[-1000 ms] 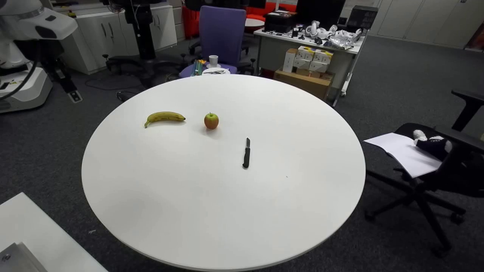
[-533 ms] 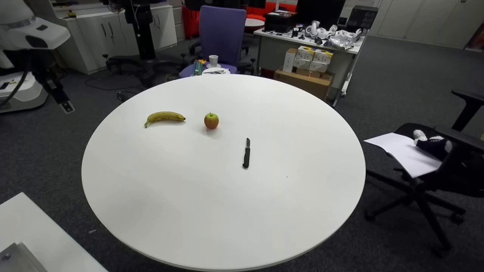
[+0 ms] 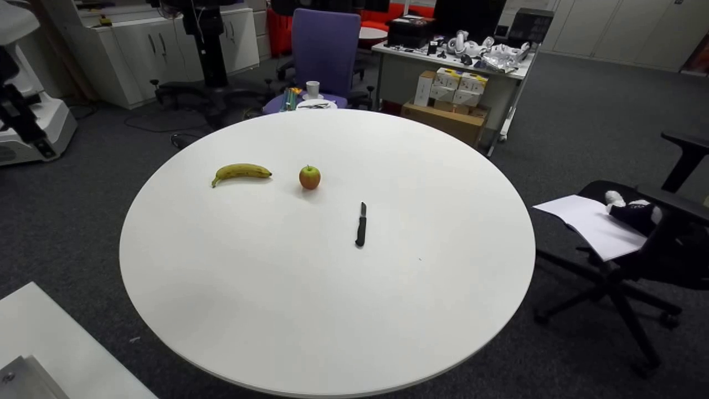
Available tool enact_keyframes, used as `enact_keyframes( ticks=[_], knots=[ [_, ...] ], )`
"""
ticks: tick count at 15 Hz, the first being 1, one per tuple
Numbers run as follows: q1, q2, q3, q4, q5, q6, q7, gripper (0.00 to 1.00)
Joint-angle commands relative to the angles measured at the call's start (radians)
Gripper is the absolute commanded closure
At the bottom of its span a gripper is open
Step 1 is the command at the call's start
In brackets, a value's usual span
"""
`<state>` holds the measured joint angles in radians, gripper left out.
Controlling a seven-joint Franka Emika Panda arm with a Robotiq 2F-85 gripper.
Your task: Put the knife next to the apple
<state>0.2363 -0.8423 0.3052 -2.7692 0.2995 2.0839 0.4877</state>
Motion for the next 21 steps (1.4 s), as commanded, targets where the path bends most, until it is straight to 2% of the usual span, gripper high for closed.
enact_keyframes(
  ticks=[1, 4, 7, 12, 14, 16, 21],
  knots=[
    [0.025, -0.179, 0.001, -0.006, 0.011, -0.132, 0.014, 0.0],
    [0.021, -0.305, 0.004, -0.03, 0.016, -0.227, 0.009, 0.0],
    [-0.012, -0.423, 0.0, -0.014, 0.007, -0.309, 0.019, 0.0],
    [-0.173, -0.571, -0.092, -0.005, -0.036, -0.345, 0.031, 0.0],
    [-0.255, -0.591, -0.153, 0.0, -0.057, -0.33, 0.005, 0.0],
    [-0.321, -0.57, -0.187, 0.036, -0.072, -0.317, -0.007, 0.0],
    [-0.384, -0.538, -0.196, 0.068, -0.055, -0.342, -0.023, 0.0]
  ],
)
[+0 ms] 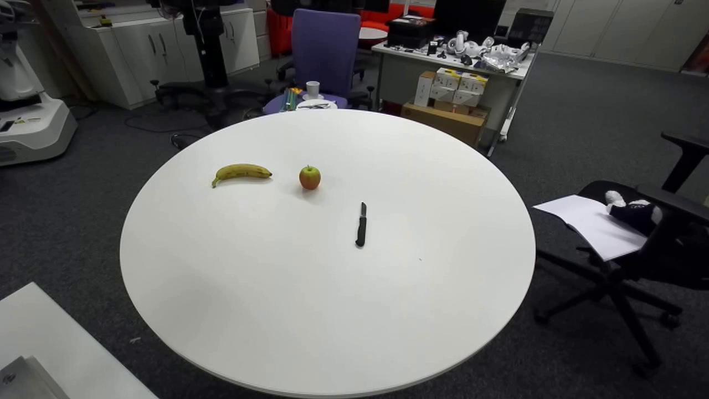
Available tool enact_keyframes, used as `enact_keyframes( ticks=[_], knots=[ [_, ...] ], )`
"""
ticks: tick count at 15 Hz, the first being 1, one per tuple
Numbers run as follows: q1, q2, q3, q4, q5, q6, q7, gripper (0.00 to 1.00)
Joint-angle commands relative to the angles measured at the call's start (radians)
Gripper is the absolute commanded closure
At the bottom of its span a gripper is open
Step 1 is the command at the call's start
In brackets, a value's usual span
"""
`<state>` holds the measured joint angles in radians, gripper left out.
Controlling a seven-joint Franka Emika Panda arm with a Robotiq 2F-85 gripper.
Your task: Put the knife next to the apple
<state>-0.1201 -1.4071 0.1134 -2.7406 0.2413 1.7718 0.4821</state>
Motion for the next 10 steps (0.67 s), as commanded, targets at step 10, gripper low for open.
enact_keyframes(
  ticks=[10],
  knots=[
    [-0.098, 0.115, -0.049, 0.184, -0.003, -0.244, 0.023, 0.0]
  ],
)
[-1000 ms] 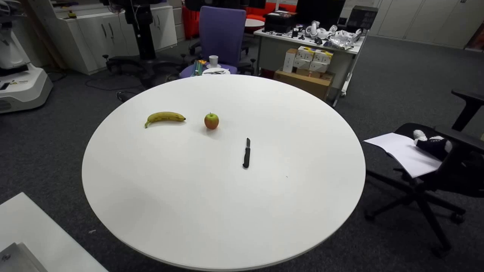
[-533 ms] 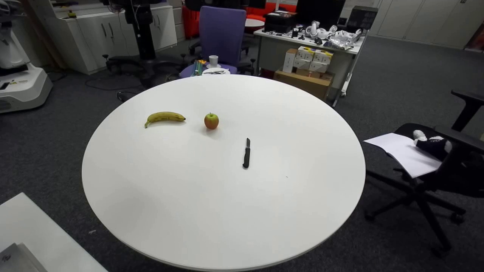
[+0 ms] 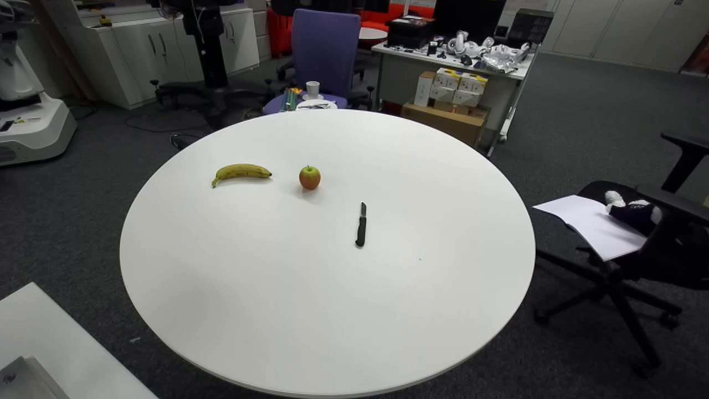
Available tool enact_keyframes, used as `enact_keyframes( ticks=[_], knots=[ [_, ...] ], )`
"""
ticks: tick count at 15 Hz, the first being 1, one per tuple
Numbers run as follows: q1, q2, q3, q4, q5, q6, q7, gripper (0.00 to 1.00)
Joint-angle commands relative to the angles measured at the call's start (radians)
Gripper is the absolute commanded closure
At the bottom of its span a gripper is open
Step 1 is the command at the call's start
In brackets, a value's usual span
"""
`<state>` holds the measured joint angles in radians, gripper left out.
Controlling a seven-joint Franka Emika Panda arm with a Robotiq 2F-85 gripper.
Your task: Put the knife next to the apple
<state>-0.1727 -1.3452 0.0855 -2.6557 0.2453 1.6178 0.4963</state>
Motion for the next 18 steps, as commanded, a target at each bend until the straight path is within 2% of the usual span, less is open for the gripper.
enact_keyframes(
  ticks=[1, 6, 10, 11, 18],
  knots=[
    [-0.061, 0.062, -0.026, 0.12, -0.013, -0.11, 0.012, 0.0],
    [-0.127, 0.148, -0.065, 0.216, -0.028, -0.169, 0.001, 0.0],
    [-0.165, 0.241, -0.077, 0.263, -0.068, -0.106, -0.011, 0.0],
    [-0.154, 0.17, -0.068, 0.205, -0.046, -0.118, -0.004, 0.0],
    [-0.155, 0.177, -0.055, 0.194, -0.053, -0.099, -0.006, 0.0]
  ],
)
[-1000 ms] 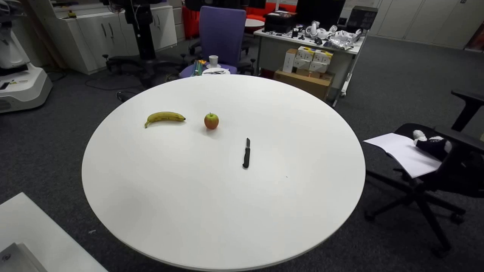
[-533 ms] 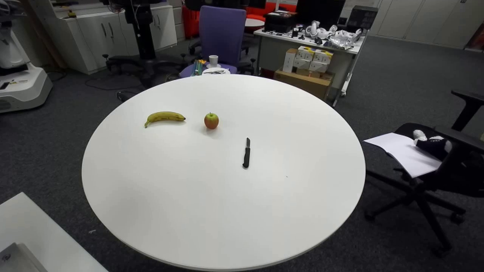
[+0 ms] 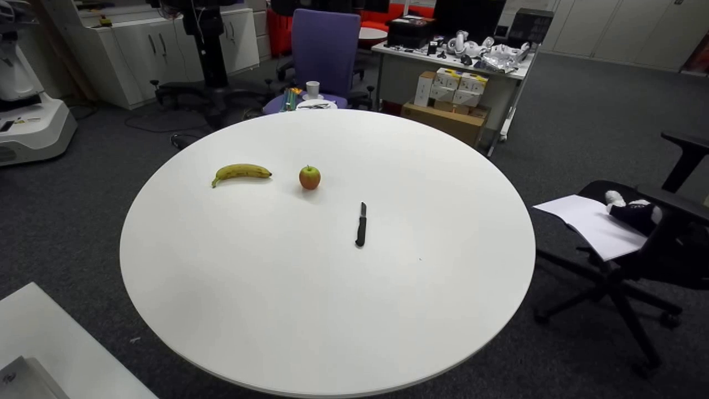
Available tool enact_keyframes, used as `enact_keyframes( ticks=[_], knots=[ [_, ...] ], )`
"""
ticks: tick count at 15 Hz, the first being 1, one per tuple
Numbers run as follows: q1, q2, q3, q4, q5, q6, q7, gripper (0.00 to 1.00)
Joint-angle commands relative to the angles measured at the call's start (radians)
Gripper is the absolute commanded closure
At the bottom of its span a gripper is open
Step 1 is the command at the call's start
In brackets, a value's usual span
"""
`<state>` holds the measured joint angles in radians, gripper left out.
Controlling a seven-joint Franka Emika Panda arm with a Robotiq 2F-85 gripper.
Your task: Put the knife next to the apple
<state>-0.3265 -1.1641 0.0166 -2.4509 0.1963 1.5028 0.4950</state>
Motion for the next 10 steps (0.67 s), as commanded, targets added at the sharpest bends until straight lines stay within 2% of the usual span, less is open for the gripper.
enact_keyframes(
  ticks=[1, 6, 10],
  knots=[
    [-0.006, 0.018, 0.024, -0.009, -0.007, 0.033, -0.001, 0.0],
    [-0.04, 0.177, 0.015, 0.04, -0.044, 0.184, 0.02, 0.0],
    [-0.069, 0.325, -0.01, 0.112, -0.106, 0.228, 0.033, 0.0]
  ],
)
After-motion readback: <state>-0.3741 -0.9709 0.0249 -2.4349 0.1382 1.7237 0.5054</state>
